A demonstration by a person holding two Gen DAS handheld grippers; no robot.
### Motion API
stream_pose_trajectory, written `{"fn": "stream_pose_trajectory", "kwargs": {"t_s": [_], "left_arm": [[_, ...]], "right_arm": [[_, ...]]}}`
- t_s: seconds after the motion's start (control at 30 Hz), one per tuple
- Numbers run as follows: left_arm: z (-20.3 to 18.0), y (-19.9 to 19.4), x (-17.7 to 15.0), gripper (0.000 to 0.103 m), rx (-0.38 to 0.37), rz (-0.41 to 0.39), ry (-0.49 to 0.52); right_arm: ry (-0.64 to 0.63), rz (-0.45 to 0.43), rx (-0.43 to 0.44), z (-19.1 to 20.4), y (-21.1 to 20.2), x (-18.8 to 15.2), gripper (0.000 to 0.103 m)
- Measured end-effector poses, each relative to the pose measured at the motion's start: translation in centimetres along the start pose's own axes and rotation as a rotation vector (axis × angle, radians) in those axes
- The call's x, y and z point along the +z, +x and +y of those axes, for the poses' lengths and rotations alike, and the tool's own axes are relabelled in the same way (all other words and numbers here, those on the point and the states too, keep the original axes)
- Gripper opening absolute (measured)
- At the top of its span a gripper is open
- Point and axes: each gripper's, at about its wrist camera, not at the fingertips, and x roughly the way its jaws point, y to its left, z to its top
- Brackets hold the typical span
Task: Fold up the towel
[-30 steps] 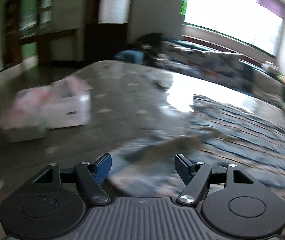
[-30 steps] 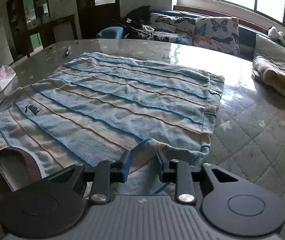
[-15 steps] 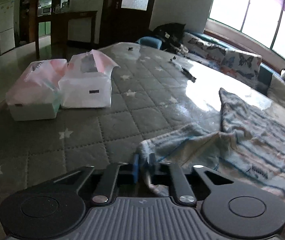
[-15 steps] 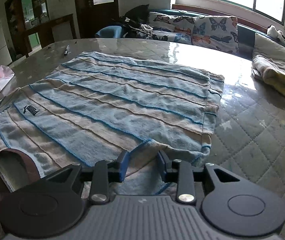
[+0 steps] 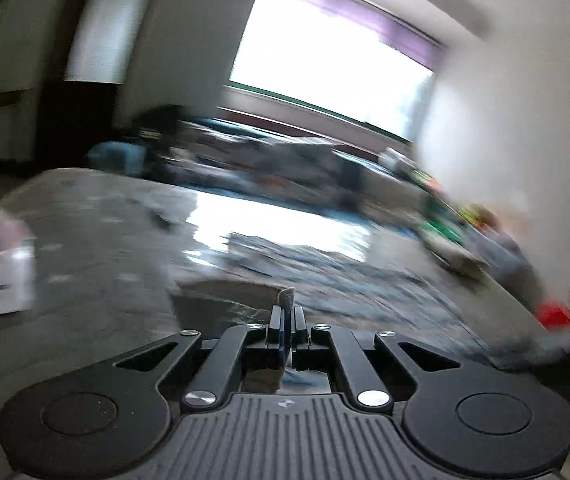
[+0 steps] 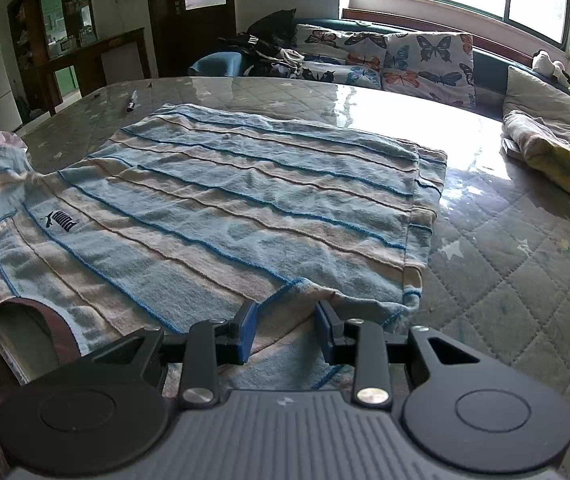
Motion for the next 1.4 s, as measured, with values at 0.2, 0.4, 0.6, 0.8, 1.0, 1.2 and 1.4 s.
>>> {"fn": "stream_pose_trajectory", "kwargs": {"t_s": [0.2,0.4,0.6,0.8,1.0,1.2,1.4], "left_arm": [[-3.3,2.2,-2.1,0.003,-0.127,0.147,0.142],[-2.5,1.4,-2.9,0.006,-0.172,0.204,0.142],[-0.5,1.0,-1.3,0.007,-0.128,0.127,0.071],[2.2,4.2,-0.4,0.006,0.027,0.159,0.008],[1.5,6.7,-1.6,0.006,0.029,0.242,0.17],[1.7,6.9,-2.0,0.006,0.033,0.249,0.201],[1.7,7.1,-2.2,0.007,0.01,0.251,0.194]], "right_arm": [[-0.005,-0.001,0.002,0.1,-0.2,0.0,0.035],[-0.048,-0.024,0.035,1.4,-1.2,0.9,0.036],[-0.137,-0.042,0.136,4.9,-1.9,2.2,0.036],[-0.219,-0.046,0.211,8.5,-1.6,3.4,0.036],[-0.256,-0.017,0.324,11.7,-0.7,4.1,0.035],[-0.329,0.031,0.452,15.4,0.6,4.3,0.035],[-0.37,0.09,0.461,18.0,2.9,3.7,0.016]]}}
